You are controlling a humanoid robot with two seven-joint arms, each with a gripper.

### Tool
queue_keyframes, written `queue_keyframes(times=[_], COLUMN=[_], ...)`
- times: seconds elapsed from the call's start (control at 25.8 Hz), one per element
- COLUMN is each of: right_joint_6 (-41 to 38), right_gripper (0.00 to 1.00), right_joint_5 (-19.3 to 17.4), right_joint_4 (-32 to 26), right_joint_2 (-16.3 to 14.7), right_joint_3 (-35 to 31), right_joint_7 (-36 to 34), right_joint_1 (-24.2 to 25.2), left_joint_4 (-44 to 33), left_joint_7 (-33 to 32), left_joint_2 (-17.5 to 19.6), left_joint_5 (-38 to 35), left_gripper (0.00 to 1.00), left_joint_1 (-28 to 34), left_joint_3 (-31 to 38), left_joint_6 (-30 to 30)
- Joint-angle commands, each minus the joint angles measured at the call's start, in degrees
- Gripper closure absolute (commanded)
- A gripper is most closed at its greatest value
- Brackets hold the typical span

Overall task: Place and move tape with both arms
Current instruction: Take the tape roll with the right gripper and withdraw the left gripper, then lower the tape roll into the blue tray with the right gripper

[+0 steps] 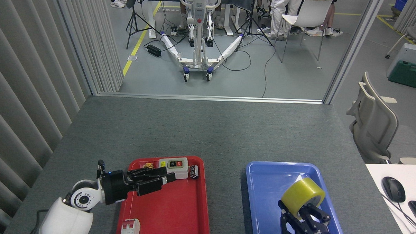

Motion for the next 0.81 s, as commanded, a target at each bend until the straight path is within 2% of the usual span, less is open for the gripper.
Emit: queue_keyframes(times=[0.0, 0.08, 0.15, 0.27, 0.31, 0.35, 0.43, 0.54, 0.66, 0.7, 0.77], right_joint_6=[6.69, 7.74, 7.57, 8.18, 8.79, 9.76, 11.96, 12.93, 13.80, 14.95, 17.85], right_gripper=[1.00, 1.00, 1.00, 1.00, 1.00, 1.00, 1.00, 1.00, 1.00, 1.00, 1.00], right_joint_5=[-5.49, -6.54, -6.54, -6.89, -7.51, -8.21, -8.65, -8.65, -8.74, -8.65, -8.48], right_joint_4=[0.41, 0.67, 1.73, 2.25, 2.52, 3.13, 5.15, 7.09, 7.62, 8.14, 9.55], right_joint_2=[-0.12, -0.21, -0.29, 0.15, 0.15, 0.15, 0.50, 0.41, 0.41, 0.41, 0.76], right_joint_3=[0.60, 0.51, 0.51, 1.04, 1.12, 1.30, 2.18, 4.29, 4.38, 4.46, 4.64], right_joint_7=[11.50, 16.24, 24.50, 36.90, 39.88, 41.82, 42.79, 43.49, 43.75, 43.93, 45.07], right_joint_1=[-4.34, -6.01, -7.51, -10.49, -11.37, -12.25, -13.66, -15.86, -15.94, -16.03, -16.30], left_joint_4=[-13.06, -18.77, -20.27, -20.53, -20.71, -20.88, -22.20, -23.43, -22.99, -22.99, -23.08], left_joint_7=[9.01, 14.45, 21.22, 28.78, 34.40, 40.82, 48.82, 49.70, 49.35, 49.35, 49.26], left_joint_2=[1.40, 2.01, 3.07, 4.83, 5.27, 5.53, 5.71, 5.35, 4.83, 4.65, 2.54], left_joint_5=[-12.60, -22.27, -26.93, -27.11, -27.11, -27.11, -27.19, -27.63, -29.04, -32.38, -43.89], left_gripper=[0.24, 0.27, 0.25, 0.23, 0.17, 0.06, 0.03, 0.02, 0.02, 0.02, 0.02], left_joint_1=[8.26, 11.43, 13.01, 13.71, 14.24, 14.85, 16.52, 18.11, 18.02, 18.02, 18.37], left_joint_3=[0.13, -1.62, -5.23, -11.65, -13.84, -15.69, -17.71, -17.53, -17.36, -17.18, -17.01], left_joint_6=[7.16, 14.97, 21.65, 30.01, 33.34, 36.68, 42.57, 48.47, 49.43, 49.43, 49.43])
